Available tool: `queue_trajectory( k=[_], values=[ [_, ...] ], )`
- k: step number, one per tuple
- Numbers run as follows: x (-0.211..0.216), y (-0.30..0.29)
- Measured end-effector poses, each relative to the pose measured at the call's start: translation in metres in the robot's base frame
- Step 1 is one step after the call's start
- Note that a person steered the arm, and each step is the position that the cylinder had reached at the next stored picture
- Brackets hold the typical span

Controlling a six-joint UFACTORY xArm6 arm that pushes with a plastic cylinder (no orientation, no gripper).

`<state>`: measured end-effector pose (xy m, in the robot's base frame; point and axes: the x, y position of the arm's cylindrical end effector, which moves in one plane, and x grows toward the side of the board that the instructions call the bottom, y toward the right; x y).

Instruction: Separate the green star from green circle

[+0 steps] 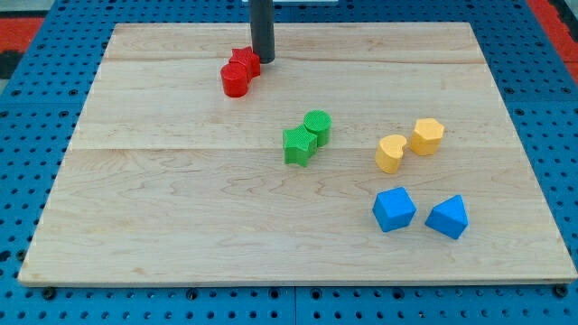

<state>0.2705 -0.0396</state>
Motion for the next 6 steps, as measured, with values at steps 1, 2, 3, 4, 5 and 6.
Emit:
queue_trajectory(
  k=[1,2,3,4,5,6],
  values=[
    [0.000,0.000],
    [0.027,0.020],
    [0.035,0.079],
    [0.098,0.115],
    [0.115,0.100],
    [0.158,0.078]
  ],
)
